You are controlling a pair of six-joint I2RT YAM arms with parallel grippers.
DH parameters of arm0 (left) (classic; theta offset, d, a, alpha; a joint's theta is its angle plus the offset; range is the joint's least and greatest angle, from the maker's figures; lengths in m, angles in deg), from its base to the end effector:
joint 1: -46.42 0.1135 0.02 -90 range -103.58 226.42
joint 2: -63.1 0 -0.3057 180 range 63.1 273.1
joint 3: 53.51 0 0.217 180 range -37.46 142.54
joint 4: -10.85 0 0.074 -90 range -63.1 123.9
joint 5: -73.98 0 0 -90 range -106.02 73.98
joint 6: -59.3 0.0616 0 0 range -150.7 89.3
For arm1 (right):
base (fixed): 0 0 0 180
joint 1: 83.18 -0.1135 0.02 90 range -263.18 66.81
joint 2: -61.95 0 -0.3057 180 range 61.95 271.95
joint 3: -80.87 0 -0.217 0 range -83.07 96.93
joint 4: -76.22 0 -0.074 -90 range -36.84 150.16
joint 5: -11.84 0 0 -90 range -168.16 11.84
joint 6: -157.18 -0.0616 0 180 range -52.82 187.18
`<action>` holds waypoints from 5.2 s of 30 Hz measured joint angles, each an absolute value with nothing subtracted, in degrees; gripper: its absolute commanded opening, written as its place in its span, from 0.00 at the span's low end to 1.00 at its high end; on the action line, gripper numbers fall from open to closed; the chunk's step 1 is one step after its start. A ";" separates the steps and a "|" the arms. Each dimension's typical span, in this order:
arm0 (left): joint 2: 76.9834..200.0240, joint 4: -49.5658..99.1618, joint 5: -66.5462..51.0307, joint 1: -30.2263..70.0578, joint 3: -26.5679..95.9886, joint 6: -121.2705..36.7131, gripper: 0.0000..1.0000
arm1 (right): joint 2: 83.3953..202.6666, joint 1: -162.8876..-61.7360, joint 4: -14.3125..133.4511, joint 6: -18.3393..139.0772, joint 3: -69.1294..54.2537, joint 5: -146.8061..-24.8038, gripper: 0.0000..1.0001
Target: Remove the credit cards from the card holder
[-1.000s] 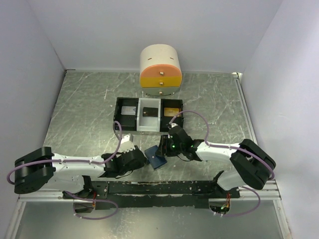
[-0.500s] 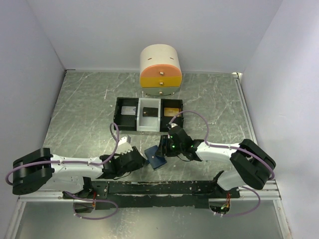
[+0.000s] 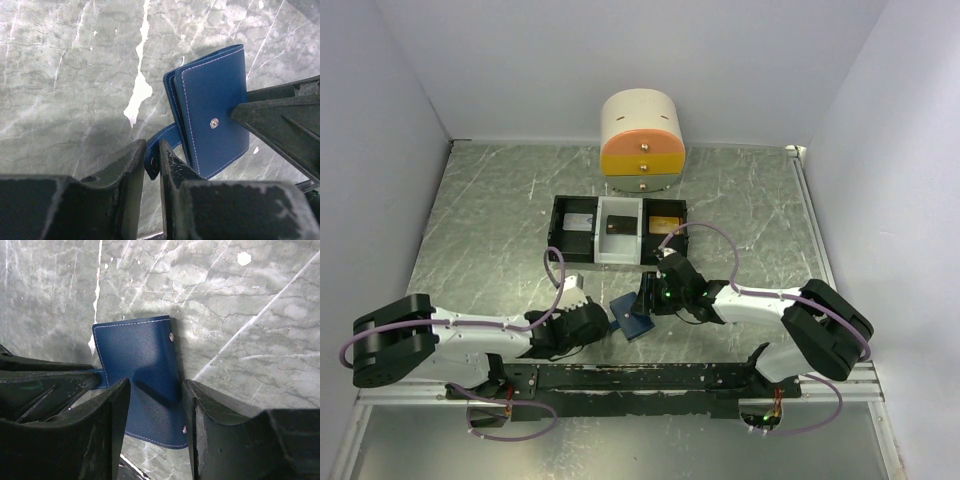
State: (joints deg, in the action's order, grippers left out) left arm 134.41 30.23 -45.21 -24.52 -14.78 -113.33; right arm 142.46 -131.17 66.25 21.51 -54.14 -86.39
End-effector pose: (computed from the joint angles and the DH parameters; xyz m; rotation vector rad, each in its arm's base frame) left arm 0.0884 -0.1638 0.1856 -0.4632 2.3890 -0.6691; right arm 0.1546 0.1848 0.1927 -0.1275 2.5646 0.8924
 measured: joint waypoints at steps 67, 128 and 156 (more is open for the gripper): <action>126.93 43.96 -42.39 -24.02 -4.31 -98.99 0.07 | 132.10 -133.29 64.57 23.13 -54.73 -81.96 0.43; 128.35 54.85 -44.73 -24.02 -8.57 -105.57 0.07 | 141.52 -134.28 62.03 26.61 -49.07 -89.91 0.55; 125.88 54.71 -44.62 -24.02 -9.12 -105.59 0.07 | 138.37 -134.63 60.33 28.97 -48.42 -88.38 0.71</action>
State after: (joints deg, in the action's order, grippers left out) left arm 125.88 54.71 -44.62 -24.02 -9.12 -105.59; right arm 138.37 -134.63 60.33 28.97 -48.42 -88.38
